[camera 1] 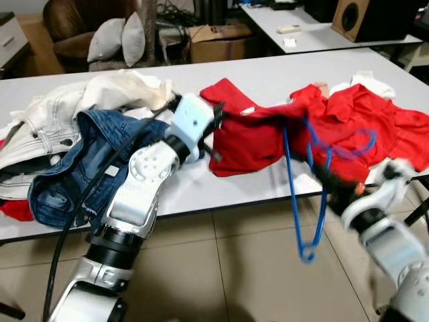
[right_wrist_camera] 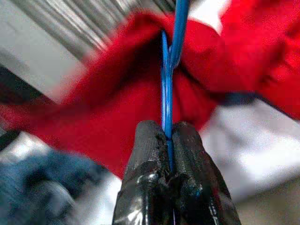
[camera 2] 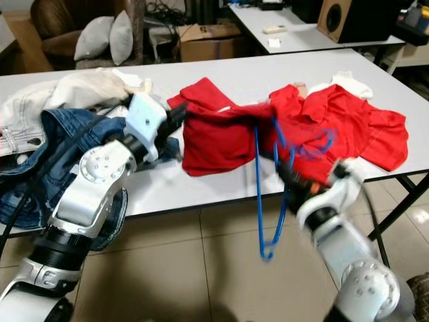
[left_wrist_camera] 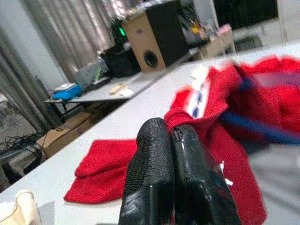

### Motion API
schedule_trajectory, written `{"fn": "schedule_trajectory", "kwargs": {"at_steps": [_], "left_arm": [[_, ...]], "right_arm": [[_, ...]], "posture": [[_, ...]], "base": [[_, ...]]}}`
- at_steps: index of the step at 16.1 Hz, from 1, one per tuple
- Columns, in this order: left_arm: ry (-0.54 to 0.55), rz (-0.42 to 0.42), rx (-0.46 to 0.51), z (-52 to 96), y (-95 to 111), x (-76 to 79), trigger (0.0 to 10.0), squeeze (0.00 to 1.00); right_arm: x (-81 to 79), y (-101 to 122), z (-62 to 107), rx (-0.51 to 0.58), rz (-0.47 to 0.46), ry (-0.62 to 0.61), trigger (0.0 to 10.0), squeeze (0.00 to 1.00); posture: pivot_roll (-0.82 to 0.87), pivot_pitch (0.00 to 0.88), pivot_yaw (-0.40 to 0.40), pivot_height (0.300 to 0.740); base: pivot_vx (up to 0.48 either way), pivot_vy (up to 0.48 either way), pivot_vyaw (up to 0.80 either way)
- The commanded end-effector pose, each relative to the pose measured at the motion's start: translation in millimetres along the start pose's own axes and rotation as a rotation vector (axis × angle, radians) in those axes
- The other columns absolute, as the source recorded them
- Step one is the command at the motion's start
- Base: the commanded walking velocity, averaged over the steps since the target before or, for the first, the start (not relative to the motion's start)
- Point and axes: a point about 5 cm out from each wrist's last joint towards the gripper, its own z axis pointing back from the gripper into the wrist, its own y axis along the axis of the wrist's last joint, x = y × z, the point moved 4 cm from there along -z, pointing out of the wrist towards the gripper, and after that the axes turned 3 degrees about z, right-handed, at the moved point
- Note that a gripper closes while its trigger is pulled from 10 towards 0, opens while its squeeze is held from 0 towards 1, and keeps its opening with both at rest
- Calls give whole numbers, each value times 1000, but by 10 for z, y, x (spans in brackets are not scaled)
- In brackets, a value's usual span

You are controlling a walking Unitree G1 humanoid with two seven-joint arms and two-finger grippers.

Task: Hang hanger

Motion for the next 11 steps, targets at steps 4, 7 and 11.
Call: {"fn": "schedule_trajectory", "kwargs": {"at_steps": [4,7,11], "left_arm": [[-143,-137,-125,26,-408,292,0,0],[-170,-112,-97,27,-378,380,0,0],[70,9,66,-13,-59,-41,0,0]], "right_arm": [[-203,327,-114,224,-384,223,10000,0],[-37,409,-168,280,-523,146,10000,0],[328,-102,-124,-155,136,-164,10000,0]], "posture": [[-201,0,44,740],[-194,0,41,740],[-192,0,42,740]], "base": [[0,0,0],[0,0,0],[0,0,0]]}}
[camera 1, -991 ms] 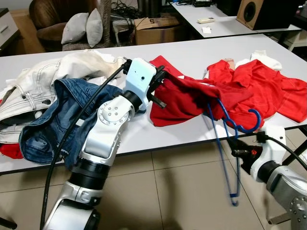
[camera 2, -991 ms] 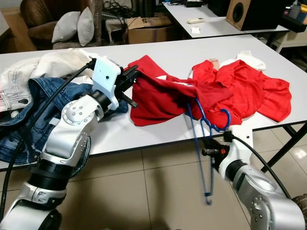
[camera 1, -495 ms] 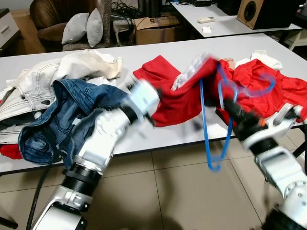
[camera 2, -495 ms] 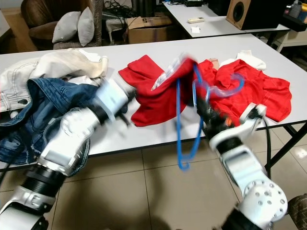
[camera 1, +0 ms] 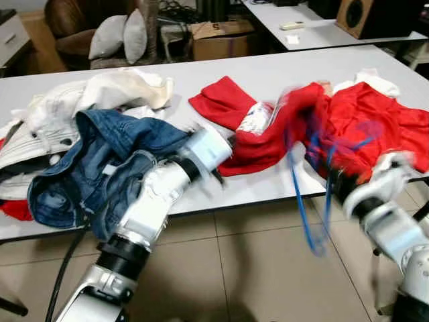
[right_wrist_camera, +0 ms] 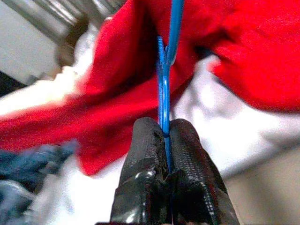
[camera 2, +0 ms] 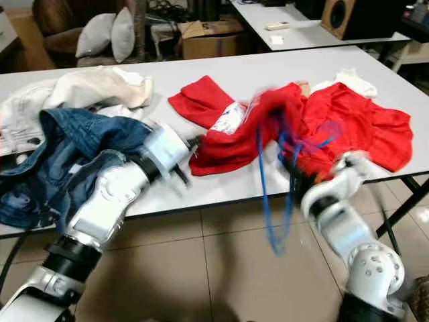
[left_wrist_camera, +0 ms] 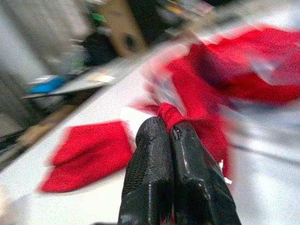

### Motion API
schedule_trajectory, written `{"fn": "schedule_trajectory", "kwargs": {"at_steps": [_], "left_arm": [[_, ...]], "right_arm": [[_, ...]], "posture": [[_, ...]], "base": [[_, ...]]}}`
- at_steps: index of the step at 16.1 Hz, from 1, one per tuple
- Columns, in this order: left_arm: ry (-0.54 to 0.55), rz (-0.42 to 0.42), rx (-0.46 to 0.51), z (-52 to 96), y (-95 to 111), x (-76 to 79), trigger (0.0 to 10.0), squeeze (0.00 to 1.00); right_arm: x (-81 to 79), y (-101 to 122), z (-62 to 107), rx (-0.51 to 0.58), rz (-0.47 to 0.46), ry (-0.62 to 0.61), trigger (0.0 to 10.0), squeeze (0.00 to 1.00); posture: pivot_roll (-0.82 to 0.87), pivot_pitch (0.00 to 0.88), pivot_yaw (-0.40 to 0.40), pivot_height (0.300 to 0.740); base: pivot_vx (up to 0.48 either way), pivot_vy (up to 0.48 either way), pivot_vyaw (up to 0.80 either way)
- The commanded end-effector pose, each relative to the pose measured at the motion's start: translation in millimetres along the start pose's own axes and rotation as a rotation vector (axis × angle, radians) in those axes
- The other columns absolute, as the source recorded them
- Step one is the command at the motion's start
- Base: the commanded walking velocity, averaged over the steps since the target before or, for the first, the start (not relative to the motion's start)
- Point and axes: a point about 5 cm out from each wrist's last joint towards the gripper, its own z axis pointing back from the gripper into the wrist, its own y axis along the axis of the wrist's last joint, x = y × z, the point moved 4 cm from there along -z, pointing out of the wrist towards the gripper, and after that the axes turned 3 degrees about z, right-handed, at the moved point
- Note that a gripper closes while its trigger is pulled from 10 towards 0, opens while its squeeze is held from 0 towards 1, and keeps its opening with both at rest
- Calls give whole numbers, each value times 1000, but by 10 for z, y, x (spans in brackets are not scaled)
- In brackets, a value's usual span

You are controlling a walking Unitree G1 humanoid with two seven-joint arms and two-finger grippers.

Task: Hang hanger

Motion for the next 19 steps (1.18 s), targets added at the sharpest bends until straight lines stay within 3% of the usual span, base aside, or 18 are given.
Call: {"fn": "schedule_trajectory", "kwargs": {"at_steps": [1,2,3,4,6,8,9,11,15,19], "left_arm": [[79,15,83,-14,205,-198,0,0],[98,35,121,-15,297,-274,0,0],[63,14,114,-19,305,-253,0,0],[14,-41,72,-17,223,-170,0,0],[-40,-82,27,-13,116,-57,0,0],[-172,-124,-40,31,-60,183,0,0],[-181,-123,-42,36,-69,198,0,0],[-275,-78,-4,49,21,333,0,0],[-420,-77,1,99,46,571,0,0],[-487,-100,-88,136,-107,751,0,0]], "right_arm": [[-75,3,-18,0,19,20,10000,0],[-77,78,-18,55,-76,29,10000,0],[-126,207,-20,138,-205,73,10000,0],[-194,381,-20,245,-393,141,10000,0],[-223,485,-16,309,-473,189,10000,0],[-137,729,-46,441,-672,206,10000,0],[-125,746,-57,447,-686,200,10000,0],[-5,806,-176,471,-616,81,10000,0],[110,826,-393,489,-676,-50,10000,0],[-25,858,-595,502,-790,-15,10000,0]], "posture": [[-192,0,42,740],[-190,0,44,740],[-190,0,48,740],[-192,0,51,740],[-194,0,57,740],[-199,0,66,740],[-199,0,67,740],[-194,0,67,740],[-177,0,60,740],[-153,0,51,740]], "base": [[0,0,0],[0,0,0],[0,0,0],[0,0,0],[0,0,0],[0,0,0],[0,0,0],[0,0,0],[0,0,0],[0,0,0]]}}
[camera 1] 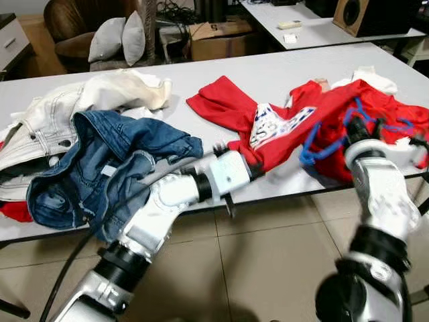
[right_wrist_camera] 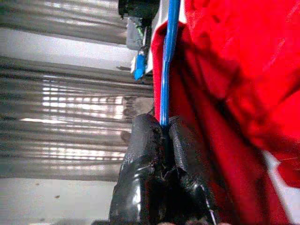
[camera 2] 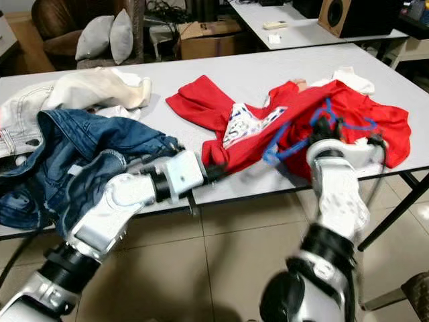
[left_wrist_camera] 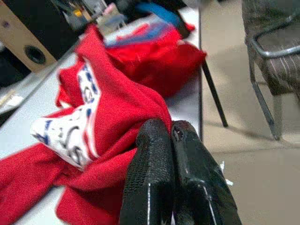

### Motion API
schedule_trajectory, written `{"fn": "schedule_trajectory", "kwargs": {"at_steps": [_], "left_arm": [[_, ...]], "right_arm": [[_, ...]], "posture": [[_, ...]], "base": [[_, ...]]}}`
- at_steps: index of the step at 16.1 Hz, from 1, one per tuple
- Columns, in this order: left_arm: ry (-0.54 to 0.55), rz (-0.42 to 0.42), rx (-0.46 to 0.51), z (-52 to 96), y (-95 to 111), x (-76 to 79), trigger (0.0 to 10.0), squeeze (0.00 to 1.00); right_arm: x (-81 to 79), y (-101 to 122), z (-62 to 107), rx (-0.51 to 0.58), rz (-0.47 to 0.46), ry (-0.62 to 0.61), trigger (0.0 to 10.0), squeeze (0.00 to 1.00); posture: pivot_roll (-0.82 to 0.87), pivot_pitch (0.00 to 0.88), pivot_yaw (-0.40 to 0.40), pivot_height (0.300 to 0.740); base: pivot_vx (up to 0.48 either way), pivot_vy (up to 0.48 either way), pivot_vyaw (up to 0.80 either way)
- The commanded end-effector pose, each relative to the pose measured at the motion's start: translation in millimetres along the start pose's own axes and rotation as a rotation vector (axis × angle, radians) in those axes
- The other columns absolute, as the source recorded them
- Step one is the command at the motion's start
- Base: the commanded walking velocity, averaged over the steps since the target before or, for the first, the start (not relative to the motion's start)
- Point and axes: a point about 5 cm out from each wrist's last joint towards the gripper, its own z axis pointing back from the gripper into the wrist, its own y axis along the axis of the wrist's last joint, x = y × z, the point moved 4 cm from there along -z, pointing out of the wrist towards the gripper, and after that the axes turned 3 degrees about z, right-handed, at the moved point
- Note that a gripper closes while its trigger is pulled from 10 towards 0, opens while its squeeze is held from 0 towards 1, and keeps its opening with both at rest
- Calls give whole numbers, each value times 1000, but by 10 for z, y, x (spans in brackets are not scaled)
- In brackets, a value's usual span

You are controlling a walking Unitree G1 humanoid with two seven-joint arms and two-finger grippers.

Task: Hang hanger

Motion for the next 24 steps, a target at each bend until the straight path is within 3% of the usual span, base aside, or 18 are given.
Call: {"fn": "schedule_trajectory", "kwargs": {"at_steps": [1,4,6,8,11,13,14,15,19,22,24], "left_arm": [[-14,20,-21,1,-44,40,0,0],[-85,142,122,-84,260,188,0,0],[-27,237,219,-125,484,117,0,0],[67,228,148,-96,330,-30,0,0],[89,236,125,-51,290,-98,0,0],[94,200,29,-23,125,-133,0,0],[91,188,-49,8,-35,-111,0,0],[112,187,-71,21,-87,-137,0,0],[248,243,13,35,43,-405,0,0],[255,262,132,0,279,-455,0,0],[200,263,169,-19,364,-387,0,0]], "right_arm": [[-66,-35,-40,12,-24,18,10000,0],[-90,-193,-121,-22,29,33,10000,0],[-94,-305,-137,-54,53,42,10000,0],[-182,-351,-127,-74,39,90,10000,0],[-210,-316,-133,-67,32,111,10000,0],[-220,-225,-138,-32,-19,113,10000,0],[-258,-119,-117,-6,-120,136,10000,0],[-262,-95,-100,-15,-125,147,10000,0],[-144,-150,-7,-103,-52,149,10000,0],[-124,-344,16,-180,9,144,10000,0],[-114,-382,5,-190,6,135,10000,0]], "posture": [[-144,0,45,740],[-127,0,35,740],[-119,0,24,740],[-118,0,25,740],[-118,0,26,740],[-119,0,30,740],[-120,0,35,740],[-121,0,36,740],[-122,0,38,740],[-123,0,39,740],[-119,0,37,740]], "base": [[0,0,0],[0,0,0],[0,0,0],[0,0,0],[0,0,0],[0,0,0],[0,0,0],[0,0,0],[0,0,0],[0,0,0],[0,0,0]]}}
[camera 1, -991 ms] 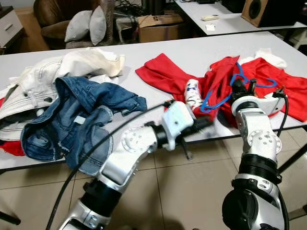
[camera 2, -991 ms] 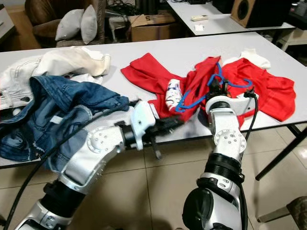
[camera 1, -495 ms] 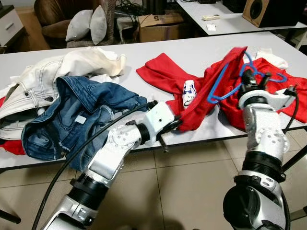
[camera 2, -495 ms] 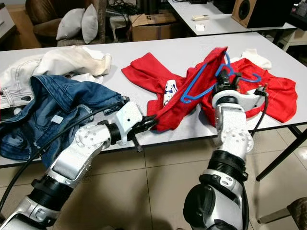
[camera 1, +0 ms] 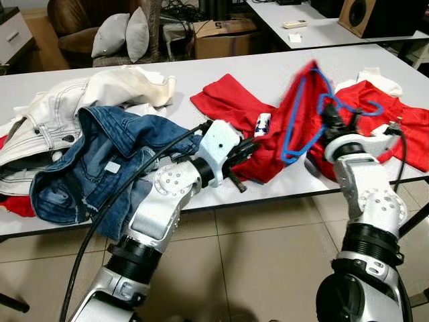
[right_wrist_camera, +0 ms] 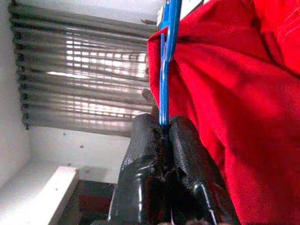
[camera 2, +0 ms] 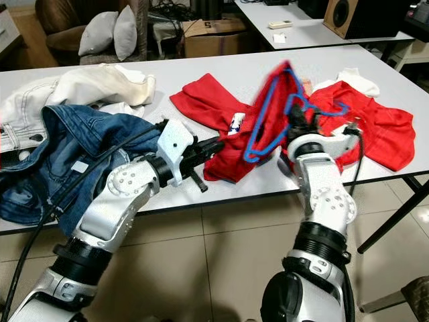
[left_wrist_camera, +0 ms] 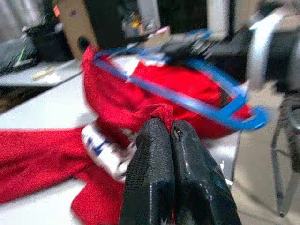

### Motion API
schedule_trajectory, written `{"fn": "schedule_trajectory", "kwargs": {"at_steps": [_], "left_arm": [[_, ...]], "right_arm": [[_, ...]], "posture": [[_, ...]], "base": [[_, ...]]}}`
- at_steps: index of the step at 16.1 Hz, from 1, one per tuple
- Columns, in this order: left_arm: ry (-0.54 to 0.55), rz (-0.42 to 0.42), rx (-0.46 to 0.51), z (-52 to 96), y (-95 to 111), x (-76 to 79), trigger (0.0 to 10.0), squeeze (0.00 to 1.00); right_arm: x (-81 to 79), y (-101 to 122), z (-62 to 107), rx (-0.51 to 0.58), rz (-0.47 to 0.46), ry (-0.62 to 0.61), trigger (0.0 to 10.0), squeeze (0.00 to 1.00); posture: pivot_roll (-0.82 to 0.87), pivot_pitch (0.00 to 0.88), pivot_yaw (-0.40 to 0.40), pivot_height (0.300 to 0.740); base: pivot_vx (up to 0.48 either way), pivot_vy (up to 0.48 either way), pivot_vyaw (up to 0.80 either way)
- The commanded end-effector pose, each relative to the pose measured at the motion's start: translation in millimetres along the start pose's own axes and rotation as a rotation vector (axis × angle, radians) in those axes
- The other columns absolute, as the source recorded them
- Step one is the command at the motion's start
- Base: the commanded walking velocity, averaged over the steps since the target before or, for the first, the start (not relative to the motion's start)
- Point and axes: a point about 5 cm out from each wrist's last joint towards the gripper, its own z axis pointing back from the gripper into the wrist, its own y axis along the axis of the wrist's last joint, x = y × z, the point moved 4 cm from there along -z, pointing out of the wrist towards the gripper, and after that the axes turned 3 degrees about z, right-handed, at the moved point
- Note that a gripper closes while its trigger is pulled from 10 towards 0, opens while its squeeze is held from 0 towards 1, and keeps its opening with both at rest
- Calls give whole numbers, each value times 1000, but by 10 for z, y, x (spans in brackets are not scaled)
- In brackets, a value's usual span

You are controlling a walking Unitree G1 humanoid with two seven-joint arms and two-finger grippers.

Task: Hang hanger

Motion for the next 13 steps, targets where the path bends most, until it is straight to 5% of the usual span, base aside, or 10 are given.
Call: {"fn": "schedule_trajectory", "kwargs": {"at_steps": [1,10,13], "left_arm": [[-61,-28,30,-7,96,82,0,0],[-162,-4,149,77,327,223,0,0],[-238,-21,84,102,208,337,0,0]], "right_arm": [[-5,-24,-30,-5,-8,-1,10000,0],[170,51,-102,34,0,-96,10000,0],[133,131,-130,67,-37,-82,10000,0]], "posture": [[-117,0,35,740],[-104,0,28,740],[-105,0,31,740]], "base": [[0,0,0],[0,0,0],[0,0,0]]}}
